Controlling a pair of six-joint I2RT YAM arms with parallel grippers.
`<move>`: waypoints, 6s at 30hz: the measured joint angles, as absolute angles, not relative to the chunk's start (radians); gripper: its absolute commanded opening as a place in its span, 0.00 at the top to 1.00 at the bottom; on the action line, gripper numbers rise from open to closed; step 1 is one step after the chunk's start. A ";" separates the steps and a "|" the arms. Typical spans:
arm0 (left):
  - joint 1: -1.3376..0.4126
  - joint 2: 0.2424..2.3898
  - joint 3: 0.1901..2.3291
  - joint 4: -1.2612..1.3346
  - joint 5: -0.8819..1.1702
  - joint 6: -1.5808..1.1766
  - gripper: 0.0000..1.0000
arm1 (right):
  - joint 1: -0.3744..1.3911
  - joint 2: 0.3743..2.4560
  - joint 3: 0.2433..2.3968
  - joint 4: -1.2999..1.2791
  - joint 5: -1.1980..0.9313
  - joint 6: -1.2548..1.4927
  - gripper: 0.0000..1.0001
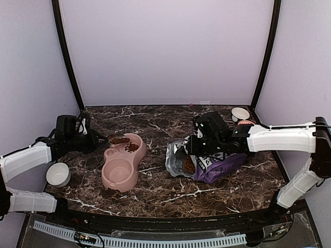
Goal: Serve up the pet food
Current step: Place the pet food in the pet food bowl, then insert the spatula into the pet food bag.
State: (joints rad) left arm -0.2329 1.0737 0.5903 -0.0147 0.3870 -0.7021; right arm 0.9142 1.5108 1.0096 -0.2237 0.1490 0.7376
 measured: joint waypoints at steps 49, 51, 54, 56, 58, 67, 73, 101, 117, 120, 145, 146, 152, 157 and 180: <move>-0.233 1.096 0.639 -0.063 0.358 -0.665 1.00 | 0.914 1.511 0.985 -0.194 0.149 0.738 1.00; -0.233 1.097 0.640 -0.067 0.357 -0.664 1.00 | 0.914 1.511 0.985 -0.194 0.149 0.738 1.00; -0.233 1.100 0.648 -0.087 0.355 -0.658 1.00 | 0.914 1.511 0.985 -0.193 0.149 0.738 1.00; -0.233 1.100 0.657 -0.097 0.352 -0.654 1.00 | 0.914 1.510 0.984 -0.192 0.149 0.738 1.00; -0.233 1.101 0.666 -0.110 0.349 -0.648 1.00 | 0.914 1.510 0.981 -0.190 0.149 0.738 1.00; -0.233 1.103 0.673 -0.137 0.341 -0.633 1.00 | 0.914 1.505 0.975 -0.184 0.150 0.739 1.00; -0.242 1.110 0.710 -0.191 0.317 -0.619 1.00 | 0.914 1.504 0.974 -0.184 0.150 0.739 1.00; -0.359 1.233 0.901 -0.448 0.170 -0.534 1.00 | 0.912 1.500 0.968 -0.183 0.149 0.739 1.00; -0.387 1.212 0.912 -0.443 0.193 -0.532 1.00 | 0.912 1.503 0.971 -0.186 0.149 0.739 1.00; -0.398 1.168 0.893 -0.413 0.217 -0.534 1.00 | 0.912 1.506 0.981 -0.195 0.146 0.739 1.00; -0.527 1.088 0.772 -0.197 0.450 -0.583 1.00 | 0.911 1.620 1.113 -0.248 0.100 0.730 1.00; -0.533 1.099 0.771 -0.187 0.451 -0.585 1.00 | 0.911 1.620 1.113 -0.248 0.100 0.730 1.00; -0.612 1.154 0.771 -0.128 0.459 -0.602 1.00 | 0.911 1.629 1.139 -0.267 0.097 0.718 1.00; -0.675 1.211 0.771 -0.073 0.469 -0.616 1.00 | 0.911 1.633 1.144 -0.275 0.097 0.716 1.00; -0.821 1.604 0.930 0.126 0.426 -0.693 1.00 | 0.911 1.632 1.132 -0.268 0.109 0.717 1.00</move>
State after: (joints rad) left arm -0.8211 1.6039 0.9302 0.1257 0.4255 -0.6933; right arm 0.9108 1.6321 1.1324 -0.2676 0.1085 0.7174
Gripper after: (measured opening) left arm 0.091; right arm 0.005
